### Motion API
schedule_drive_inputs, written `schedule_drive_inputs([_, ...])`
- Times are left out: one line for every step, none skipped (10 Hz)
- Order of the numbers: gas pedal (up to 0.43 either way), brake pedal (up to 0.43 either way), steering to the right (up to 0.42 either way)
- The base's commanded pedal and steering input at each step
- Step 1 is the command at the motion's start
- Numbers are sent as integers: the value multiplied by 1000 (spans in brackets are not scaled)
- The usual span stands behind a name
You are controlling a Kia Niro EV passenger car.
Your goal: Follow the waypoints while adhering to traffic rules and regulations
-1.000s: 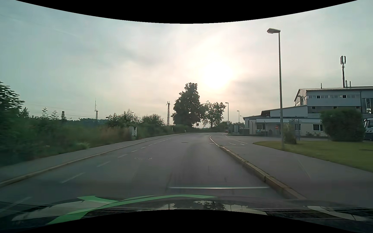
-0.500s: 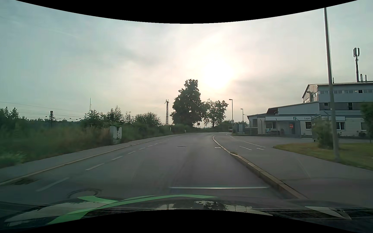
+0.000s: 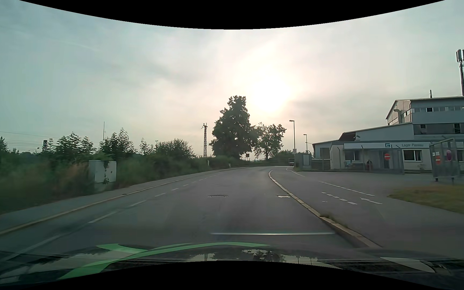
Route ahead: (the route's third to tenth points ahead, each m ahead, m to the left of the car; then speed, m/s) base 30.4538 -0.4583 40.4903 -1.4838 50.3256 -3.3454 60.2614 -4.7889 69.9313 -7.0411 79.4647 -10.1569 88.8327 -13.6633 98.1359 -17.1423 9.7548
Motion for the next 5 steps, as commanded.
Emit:
schedule_drive_inputs([209, 0, -1])
schedule_drive_inputs([209, 0, 0])
schedule_drive_inputs([209, 0, 1])
schedule_drive_inputs([209, 0, 3])
schedule_drive_inputs([209, 0, 6])
